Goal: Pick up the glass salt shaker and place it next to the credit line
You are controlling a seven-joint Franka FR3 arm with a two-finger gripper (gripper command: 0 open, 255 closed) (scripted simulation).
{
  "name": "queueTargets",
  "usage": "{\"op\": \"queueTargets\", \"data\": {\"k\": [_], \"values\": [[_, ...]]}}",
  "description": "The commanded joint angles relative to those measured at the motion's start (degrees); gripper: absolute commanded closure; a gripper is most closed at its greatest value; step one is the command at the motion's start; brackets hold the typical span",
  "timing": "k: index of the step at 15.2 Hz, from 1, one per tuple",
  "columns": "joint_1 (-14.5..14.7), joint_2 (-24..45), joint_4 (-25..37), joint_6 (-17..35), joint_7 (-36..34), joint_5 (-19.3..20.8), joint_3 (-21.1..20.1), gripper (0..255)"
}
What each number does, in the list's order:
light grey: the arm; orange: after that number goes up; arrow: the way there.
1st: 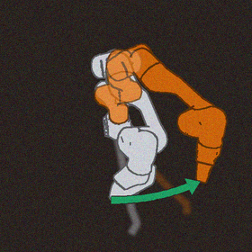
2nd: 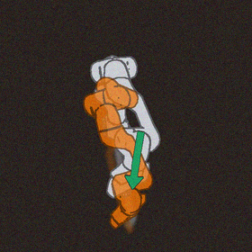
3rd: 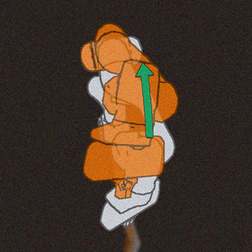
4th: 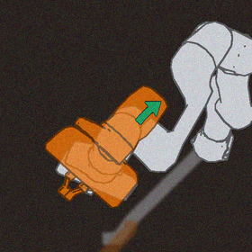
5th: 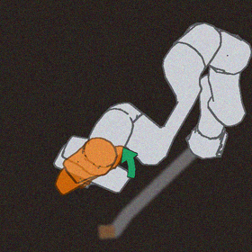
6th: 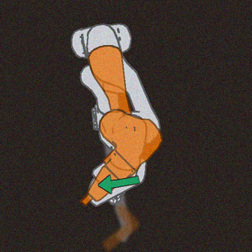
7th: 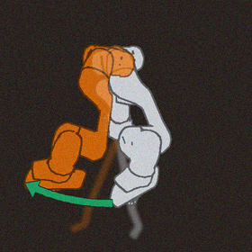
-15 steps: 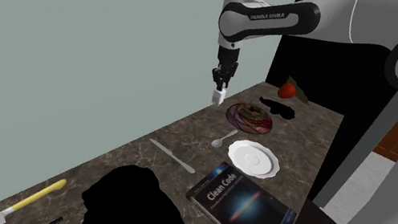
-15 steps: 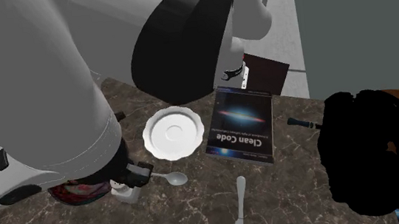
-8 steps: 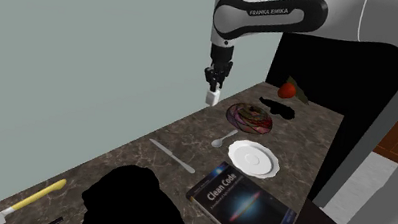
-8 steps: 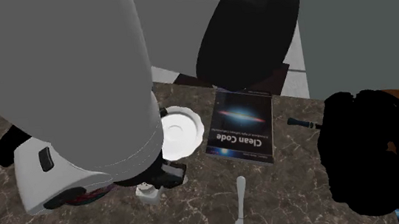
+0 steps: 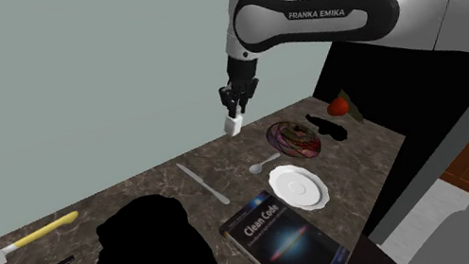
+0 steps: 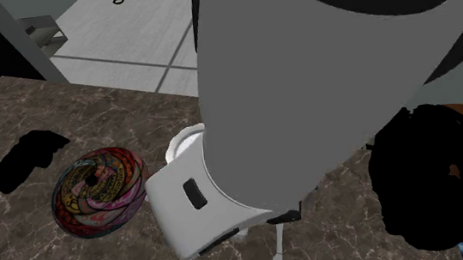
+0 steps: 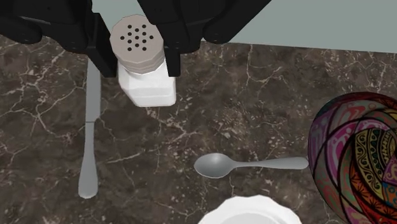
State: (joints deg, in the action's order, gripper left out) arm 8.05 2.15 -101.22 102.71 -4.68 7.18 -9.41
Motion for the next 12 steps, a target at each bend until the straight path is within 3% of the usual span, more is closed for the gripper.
{"op": "queueTargets", "data": {"k": [1, 12], "values": [[1.47, -0.24, -0.17, -0.43, -2.88, -0.03, -1.36, 255], [9.39, 3.28, 4.44, -3.43, -17.72, 0.76, -8.44, 255]]}}
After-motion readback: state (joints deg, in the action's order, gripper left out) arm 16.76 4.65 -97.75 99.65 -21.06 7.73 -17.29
